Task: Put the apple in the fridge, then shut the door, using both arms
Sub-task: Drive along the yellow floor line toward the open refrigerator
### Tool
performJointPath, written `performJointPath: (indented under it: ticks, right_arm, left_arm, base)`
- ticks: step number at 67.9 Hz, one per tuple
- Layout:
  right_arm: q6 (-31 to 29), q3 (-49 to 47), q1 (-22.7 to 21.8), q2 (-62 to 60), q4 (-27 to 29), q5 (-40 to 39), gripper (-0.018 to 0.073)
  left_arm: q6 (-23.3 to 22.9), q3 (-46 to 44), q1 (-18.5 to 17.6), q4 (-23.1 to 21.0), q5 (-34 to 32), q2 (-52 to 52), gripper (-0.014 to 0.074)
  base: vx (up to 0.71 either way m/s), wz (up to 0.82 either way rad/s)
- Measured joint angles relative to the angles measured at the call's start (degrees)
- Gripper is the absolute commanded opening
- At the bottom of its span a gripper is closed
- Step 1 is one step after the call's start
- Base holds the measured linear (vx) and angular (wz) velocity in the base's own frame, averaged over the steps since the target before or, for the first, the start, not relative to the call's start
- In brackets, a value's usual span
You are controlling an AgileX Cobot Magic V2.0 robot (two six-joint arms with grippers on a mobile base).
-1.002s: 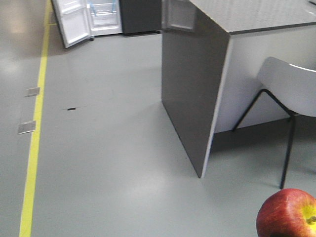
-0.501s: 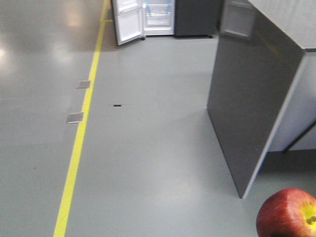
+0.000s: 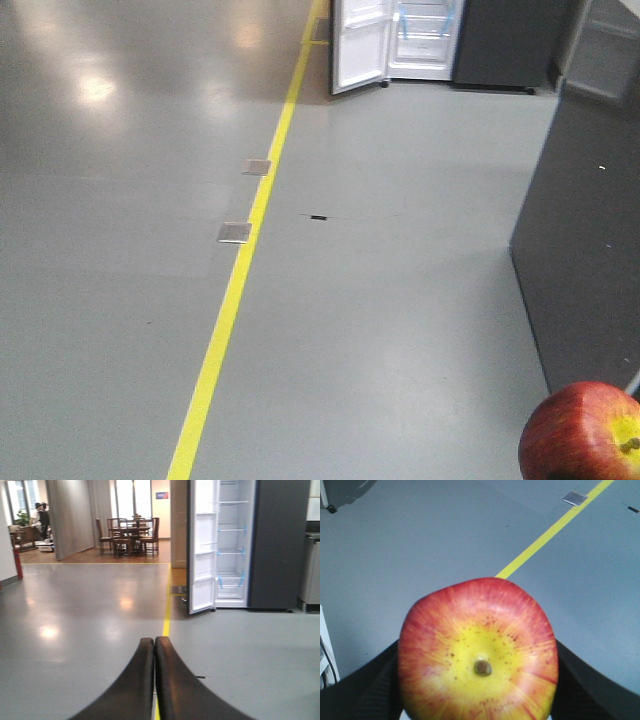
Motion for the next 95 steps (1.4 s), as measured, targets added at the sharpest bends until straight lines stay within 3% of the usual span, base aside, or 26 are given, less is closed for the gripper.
performJointPath:
  ticks: [45, 95]
  right_arm:
    - [0.0, 0.0, 0.0, 0.0, 0.0, 0.0, 0.0212]
    - [0.0, 0.0, 0.0, 0.0, 0.1, 0.0, 0.0212]
  left_arm:
    - [0.0, 0.0, 0.0, 0.0, 0.0, 0.0, -0.0006]
    - [0.0, 0.0, 0.0, 0.0, 0.0, 0.0, -0.0006]
  base:
    - [0.12, 0.16]
    - [0.2, -0.08]
